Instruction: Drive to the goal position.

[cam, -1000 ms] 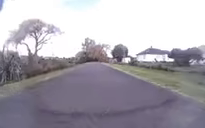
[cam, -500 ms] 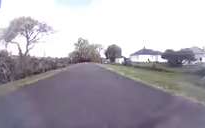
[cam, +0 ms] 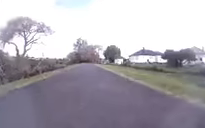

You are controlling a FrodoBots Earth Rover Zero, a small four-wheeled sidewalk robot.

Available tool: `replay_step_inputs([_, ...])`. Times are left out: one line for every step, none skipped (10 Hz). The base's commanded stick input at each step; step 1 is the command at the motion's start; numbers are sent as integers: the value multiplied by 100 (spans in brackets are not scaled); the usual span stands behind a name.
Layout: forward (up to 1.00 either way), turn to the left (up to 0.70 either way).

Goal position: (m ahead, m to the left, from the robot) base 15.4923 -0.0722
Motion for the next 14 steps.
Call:
replay_step_inputs([85,0])
replay_step_inputs([85,0])
replay_step_inputs([85,0])
replay_step_inputs([85,0])
replay_step_inputs([85,0])
replay_step_inputs([85,0])
replay_step_inputs([85,0])
replay_step_inputs([85,0])
replay_step_inputs([85,0])
replay_step_inputs([85,0])
replay_step_inputs([85,0])
replay_step_inputs([85,0])
replay_step_inputs([85,0])
replay_step_inputs([85,0])
